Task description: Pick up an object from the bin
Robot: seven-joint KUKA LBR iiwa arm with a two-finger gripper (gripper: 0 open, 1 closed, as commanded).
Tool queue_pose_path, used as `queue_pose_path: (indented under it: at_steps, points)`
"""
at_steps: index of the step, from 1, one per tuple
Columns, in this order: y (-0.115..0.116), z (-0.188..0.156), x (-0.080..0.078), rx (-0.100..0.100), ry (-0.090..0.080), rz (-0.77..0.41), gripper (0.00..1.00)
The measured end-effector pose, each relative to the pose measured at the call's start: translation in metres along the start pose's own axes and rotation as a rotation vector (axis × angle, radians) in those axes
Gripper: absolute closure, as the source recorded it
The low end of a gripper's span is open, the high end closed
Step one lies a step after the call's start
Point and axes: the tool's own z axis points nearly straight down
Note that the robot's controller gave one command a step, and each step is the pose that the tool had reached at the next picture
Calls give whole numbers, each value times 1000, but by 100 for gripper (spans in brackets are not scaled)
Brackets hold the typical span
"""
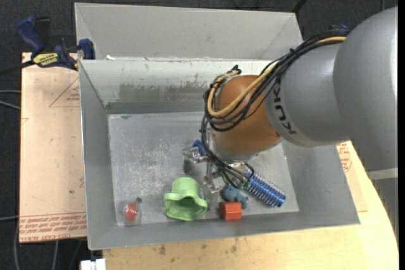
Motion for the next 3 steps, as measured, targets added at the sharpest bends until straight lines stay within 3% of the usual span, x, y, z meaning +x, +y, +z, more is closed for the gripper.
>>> queue_pose_path:
  at_steps: [1, 2, 3]
  points:
    - [52, 2, 15, 1, -16, -100, 0]
    - [51, 3, 16, 0, -9, -94, 100]
    - [33, -161, 10, 3, -18, -78, 100]
